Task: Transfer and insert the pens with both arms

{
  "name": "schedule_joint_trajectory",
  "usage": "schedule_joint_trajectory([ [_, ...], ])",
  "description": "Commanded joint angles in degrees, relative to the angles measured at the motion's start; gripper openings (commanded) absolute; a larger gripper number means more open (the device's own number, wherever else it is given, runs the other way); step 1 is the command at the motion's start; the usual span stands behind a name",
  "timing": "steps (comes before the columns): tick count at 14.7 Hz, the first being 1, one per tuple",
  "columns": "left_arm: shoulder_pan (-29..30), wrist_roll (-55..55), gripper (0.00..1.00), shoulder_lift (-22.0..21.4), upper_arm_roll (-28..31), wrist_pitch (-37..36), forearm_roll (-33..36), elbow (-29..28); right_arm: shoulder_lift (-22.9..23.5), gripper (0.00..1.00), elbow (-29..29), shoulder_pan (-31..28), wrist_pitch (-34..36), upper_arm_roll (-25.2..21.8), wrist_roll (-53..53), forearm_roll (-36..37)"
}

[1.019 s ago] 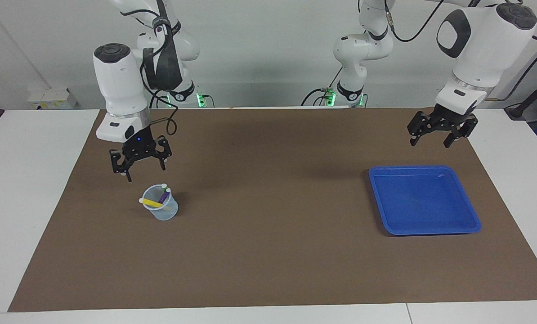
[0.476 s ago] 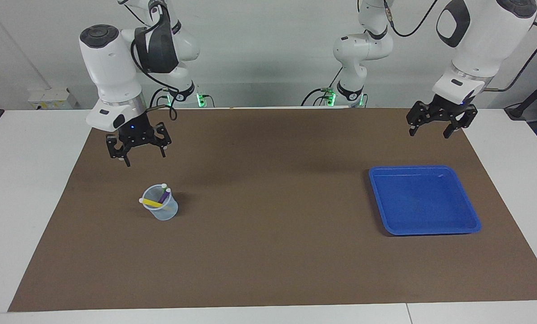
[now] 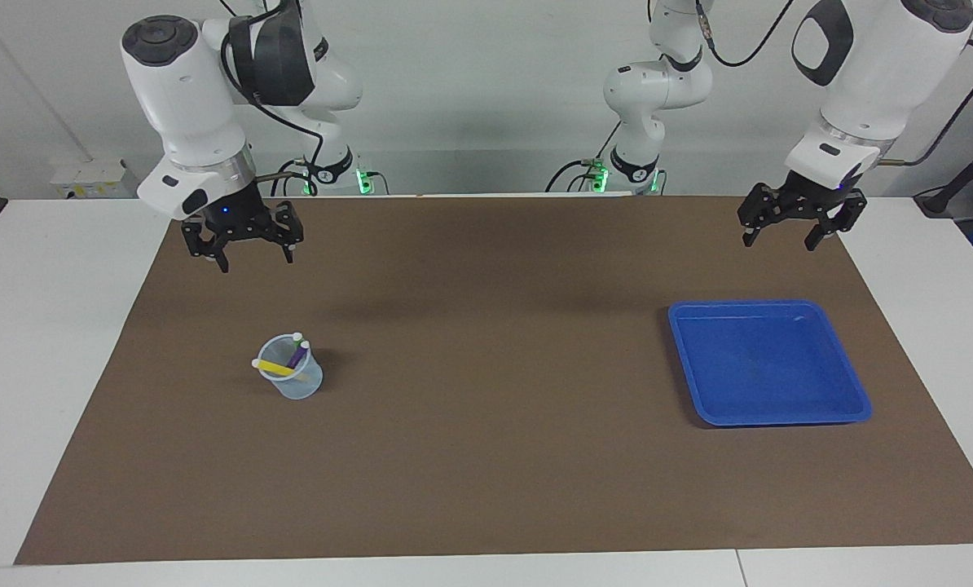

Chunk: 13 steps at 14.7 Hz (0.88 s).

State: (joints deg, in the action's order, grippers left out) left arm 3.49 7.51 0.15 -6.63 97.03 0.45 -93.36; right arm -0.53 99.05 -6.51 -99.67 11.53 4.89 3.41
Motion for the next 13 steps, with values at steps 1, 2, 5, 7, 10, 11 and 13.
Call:
schedule_joint_trajectory([
  [1, -0.07, 0.13, 1.0, -0.94, 0.04, -0.18, 1.05, -0.78, 0.09, 1.0, -2.36, -0.96, 3.86, 0.43, -1.8, -1.21],
  [2, 0.11, 0.13, 1.0, -0.94, 0.04, -0.61, 1.05, -0.78, 0.09, 1.0, -2.89, -0.96, 4.74, 0.34, -3.12, -2.86],
  [5, -0.15, 0.13, 1.0, -1.29, -0.05, -0.71, 1.04, -1.04, -0.08, 1.0, -4.56, -0.96, 6.42, 0.25, -4.1, -4.9],
  [7, -0.5, 0.13, 1.0, -1.3, -0.14, -0.62, 1.04, -1.04, -0.7, 1.0, -4.56, -0.96, 6.51, 0.16, -3.75, -4.9],
  [10, -0.51, 0.13, 1.0, -1.47, -0.05, -0.61, 0.96, -0.95, -1.75, 1.0, -3.86, -2.19, 7.3, -0.1, -3.31, -4.9],
  [11, -0.42, 0.13, 1.0, -1.47, -0.05, -0.53, 0.96, -0.95, -2.19, 1.0, -3.86, -2.28, 7.3, -0.1, -3.31, -4.9],
  [13, -0.5, 0.13, 1.0, -1.47, -0.05, -0.44, 1.04, -0.95, -2.72, 1.0, -3.68, -2.37, 8.43, -0.19, -3.39, -4.9],
])
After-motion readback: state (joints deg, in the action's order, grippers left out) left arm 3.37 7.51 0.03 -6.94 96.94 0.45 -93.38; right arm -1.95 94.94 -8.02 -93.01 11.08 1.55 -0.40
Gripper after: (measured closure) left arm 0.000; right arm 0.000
